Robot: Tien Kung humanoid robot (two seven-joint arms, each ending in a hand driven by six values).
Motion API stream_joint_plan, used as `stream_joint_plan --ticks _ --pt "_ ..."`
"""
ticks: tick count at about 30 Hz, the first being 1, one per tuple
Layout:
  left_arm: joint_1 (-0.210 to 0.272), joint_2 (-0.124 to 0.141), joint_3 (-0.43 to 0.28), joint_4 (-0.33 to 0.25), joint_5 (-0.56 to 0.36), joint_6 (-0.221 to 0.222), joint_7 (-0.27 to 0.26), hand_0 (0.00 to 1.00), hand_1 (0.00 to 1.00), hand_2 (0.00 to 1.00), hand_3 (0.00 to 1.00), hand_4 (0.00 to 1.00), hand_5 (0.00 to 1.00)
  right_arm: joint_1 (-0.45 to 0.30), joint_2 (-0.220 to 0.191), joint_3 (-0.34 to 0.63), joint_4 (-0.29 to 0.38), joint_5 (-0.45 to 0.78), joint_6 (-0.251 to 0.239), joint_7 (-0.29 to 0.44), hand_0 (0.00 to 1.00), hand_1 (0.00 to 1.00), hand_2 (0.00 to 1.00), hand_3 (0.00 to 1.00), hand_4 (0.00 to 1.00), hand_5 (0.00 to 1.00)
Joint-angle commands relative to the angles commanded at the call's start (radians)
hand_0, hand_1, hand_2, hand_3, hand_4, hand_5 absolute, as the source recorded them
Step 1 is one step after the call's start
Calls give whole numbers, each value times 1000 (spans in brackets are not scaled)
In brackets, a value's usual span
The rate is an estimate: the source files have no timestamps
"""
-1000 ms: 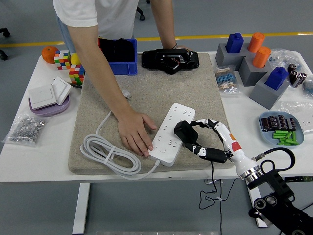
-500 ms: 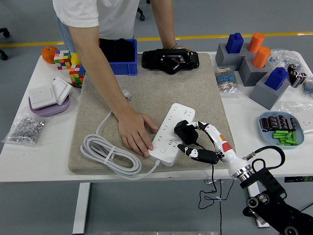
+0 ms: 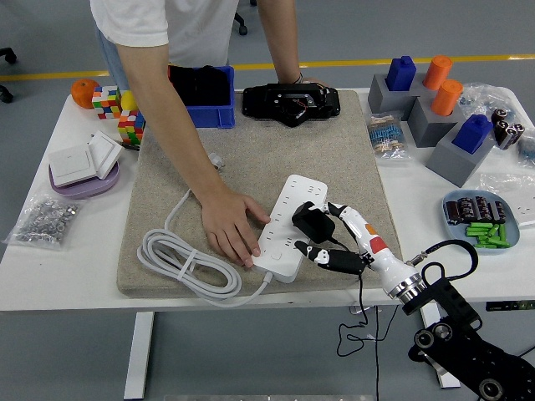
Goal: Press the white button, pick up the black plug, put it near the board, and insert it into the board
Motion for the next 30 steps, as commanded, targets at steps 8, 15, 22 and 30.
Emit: stream_joint_plan --ticks 8,15,22,30 --pt "0 1 -3 0 2 0 0 707 663 589 683 652 289 23 3 -27 -2 1 5 -8 840 769 711 634 837 372" --pt "-2 2 -2 0 -2 1 0 707 663 589 683 652 289 44 6 -51 -13 11 7 -11 839 764 707 634 836 370" --pt "-3 3 -3 0 -2 1 1 708 663 588 683 651 290 71 17 -74 -26 16 9 -12 840 760 705 633 836 370" --pt "-2 3 -3 0 -3 1 1 708 663 589 683 651 290 105 32 -102 -44 17 13 -21 840 759 703 632 834 371"
